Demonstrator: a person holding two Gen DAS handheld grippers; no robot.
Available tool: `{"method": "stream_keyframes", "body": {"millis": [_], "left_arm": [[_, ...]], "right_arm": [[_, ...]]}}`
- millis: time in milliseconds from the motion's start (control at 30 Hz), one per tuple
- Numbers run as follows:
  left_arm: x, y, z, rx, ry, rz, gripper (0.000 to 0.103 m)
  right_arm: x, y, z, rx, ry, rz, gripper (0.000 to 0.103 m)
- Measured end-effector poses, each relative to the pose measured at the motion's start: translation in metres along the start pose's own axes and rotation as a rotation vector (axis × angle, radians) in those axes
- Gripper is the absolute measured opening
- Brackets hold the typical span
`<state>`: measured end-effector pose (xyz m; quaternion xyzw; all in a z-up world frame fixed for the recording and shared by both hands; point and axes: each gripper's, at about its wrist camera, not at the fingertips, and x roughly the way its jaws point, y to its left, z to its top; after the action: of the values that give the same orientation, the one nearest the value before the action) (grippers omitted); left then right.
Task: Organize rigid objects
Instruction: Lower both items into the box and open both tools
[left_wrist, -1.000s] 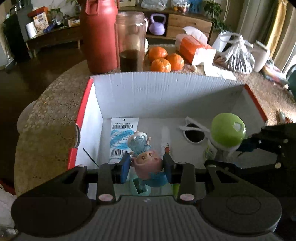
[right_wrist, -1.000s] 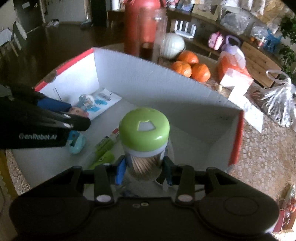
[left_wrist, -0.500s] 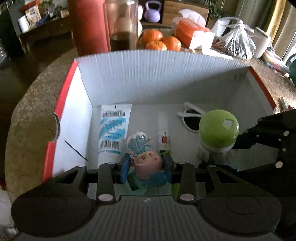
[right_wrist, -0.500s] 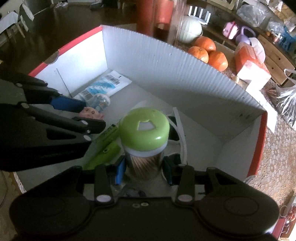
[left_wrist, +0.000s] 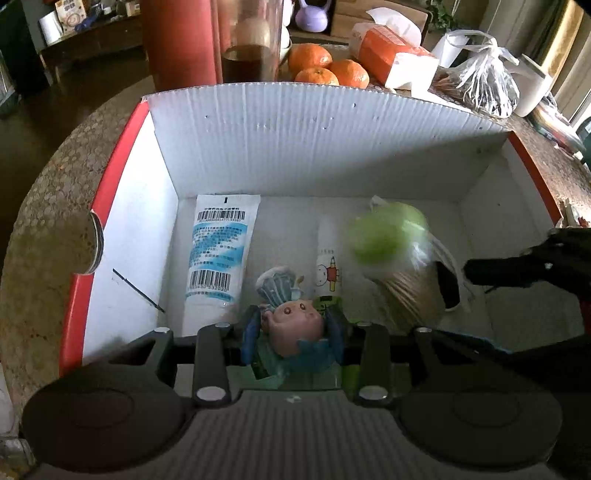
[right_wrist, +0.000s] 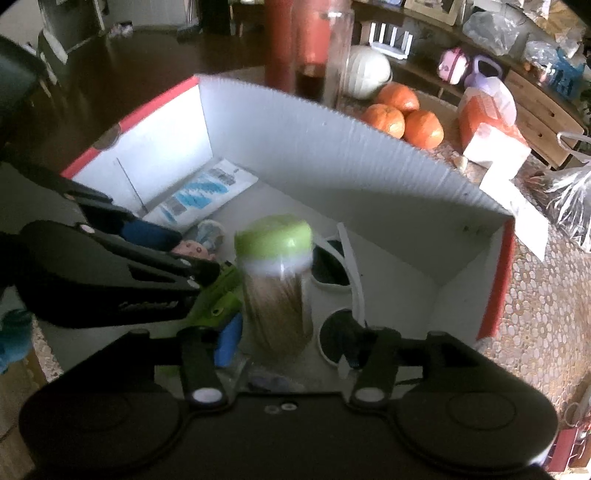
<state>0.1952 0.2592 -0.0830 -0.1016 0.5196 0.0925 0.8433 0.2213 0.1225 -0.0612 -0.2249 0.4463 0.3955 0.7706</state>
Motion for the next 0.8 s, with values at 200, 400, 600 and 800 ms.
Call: {"method": "stream_keyframes", "body": {"millis": [200, 400, 600, 800], "left_arm": [[-0.005, 0.001, -0.001, -0.027, -0.003, 0.006, 0.047], [-0.027, -0.006, -0.003, -0.019, -0.048, 0.003, 0.063], [-0.054, -0.018, -0.008, -0.001, -0.097, 0.009, 0.063], [-0.081, -0.032, -0.016, -0.003, -0.154, 0.015, 0.063]], "right_arm": [[-0.031, -0.007, -0.009, 0.027, -0.074, 0.035, 0.064], [-0.060, -0.014, -0.020, 0.047, -0.130, 0.056, 0.064], [-0.087, -0.019, -0.035, 0.070, -0.176, 0.062, 0.070], [-0.110, -0.026, -0.052, 0.090, -0.213, 0.057, 0.074]]}}
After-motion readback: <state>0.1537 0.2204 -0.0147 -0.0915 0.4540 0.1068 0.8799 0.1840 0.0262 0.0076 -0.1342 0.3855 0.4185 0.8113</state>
